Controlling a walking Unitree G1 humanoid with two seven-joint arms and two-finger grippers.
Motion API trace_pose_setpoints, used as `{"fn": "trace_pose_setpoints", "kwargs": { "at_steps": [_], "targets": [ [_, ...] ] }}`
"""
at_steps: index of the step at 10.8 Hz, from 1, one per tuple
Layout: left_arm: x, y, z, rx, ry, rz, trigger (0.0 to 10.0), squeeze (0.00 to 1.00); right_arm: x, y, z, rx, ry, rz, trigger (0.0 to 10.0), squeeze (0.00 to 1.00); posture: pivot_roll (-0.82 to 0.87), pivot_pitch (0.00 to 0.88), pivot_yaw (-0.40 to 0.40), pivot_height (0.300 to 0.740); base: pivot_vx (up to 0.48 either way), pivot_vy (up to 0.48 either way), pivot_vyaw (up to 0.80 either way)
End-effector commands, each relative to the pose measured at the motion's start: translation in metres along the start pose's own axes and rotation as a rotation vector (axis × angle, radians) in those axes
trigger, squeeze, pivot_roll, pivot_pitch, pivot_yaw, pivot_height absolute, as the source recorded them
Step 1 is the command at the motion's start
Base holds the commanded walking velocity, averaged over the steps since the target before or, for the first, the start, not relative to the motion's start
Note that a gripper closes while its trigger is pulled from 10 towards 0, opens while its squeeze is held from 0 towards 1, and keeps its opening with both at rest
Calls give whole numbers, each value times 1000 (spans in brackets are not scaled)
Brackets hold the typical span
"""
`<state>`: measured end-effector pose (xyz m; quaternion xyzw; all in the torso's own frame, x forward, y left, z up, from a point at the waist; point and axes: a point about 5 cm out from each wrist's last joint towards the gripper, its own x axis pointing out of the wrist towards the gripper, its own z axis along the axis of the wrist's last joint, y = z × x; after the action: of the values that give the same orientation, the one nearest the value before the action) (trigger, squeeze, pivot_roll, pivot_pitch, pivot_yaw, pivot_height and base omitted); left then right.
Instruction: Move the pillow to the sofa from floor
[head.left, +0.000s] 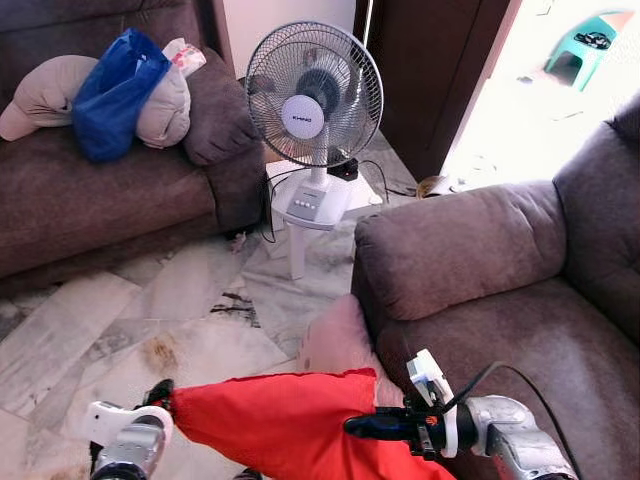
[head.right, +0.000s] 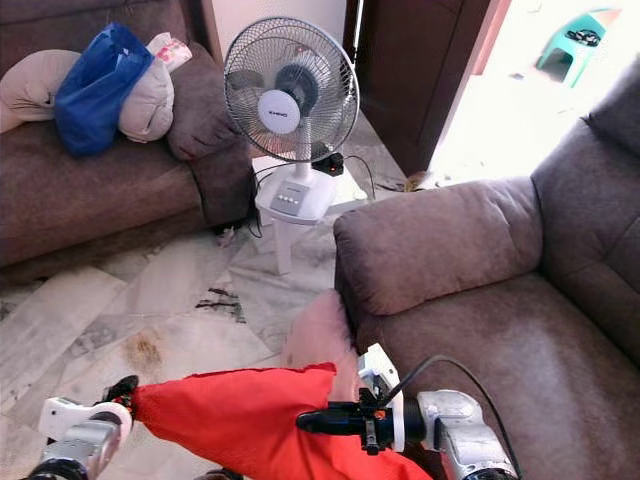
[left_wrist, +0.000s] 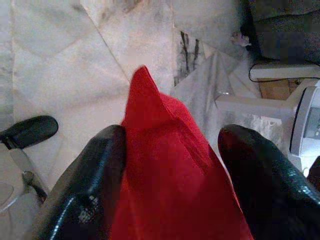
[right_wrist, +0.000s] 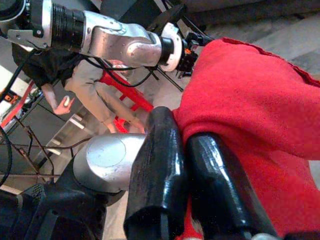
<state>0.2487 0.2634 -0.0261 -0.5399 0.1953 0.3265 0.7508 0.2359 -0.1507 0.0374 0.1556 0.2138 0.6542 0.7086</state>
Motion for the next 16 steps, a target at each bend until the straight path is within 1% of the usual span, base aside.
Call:
{"fn": "trace_pose_setpoints", "kwargs": {
  "at_steps": [1,4,5,6,7,8,9,10,11,14,16],
  "targets": [
    [-1,5,-5,0,33,18,0,0,2,0,17,-65,-40,24,10000,0,116,128,-43,740,0,0,0],
    [-2,8,-18,29,98,29,0,0,2,0,17,-67,-35,25,10000,0,114,129,-44,740,0,0,0],
    [-2,8,-19,27,103,32,1412,0,1,0,18,-68,-33,24,10000,0,109,130,-46,740,0,0,0],
    [-2,8,-20,35,108,42,10000,0,1,0,18,-68,-30,24,10000,0,110,131,-46,740,0,0,0],
    [-2,9,-19,48,105,47,10000,0,1,0,17,-67,-28,23,10000,0,110,131,-46,740,0,0,0],
    [-2,8,-19,62,100,42,7412,0,1,0,17,-68,-26,23,10000,0,110,131,-46,740,0,0,0],
    [-1,6,-18,67,95,27,0,0,1,0,17,-67,-26,22,10000,0,111,130,-45,740,0,0,0],
    [-1,6,-16,76,79,24,0,0,2,0,16,-66,-25,21,10000,0,111,130,-45,740,0,0,0],
    [-1,8,-14,120,77,30,0,0,2,0,16,-65,-23,22,10000,0,112,130,-45,740,0,0,0],
    [-2,8,-14,158,69,31,0,0,2,0,15,-64,-21,21,10000,0,108,129,-44,740,0,0,0],
    [-2,9,-14,211,77,37,0,0,2,0,15,-63,-20,18,10000,0,111,129,-44,740,0,0,0]
  ]
}}
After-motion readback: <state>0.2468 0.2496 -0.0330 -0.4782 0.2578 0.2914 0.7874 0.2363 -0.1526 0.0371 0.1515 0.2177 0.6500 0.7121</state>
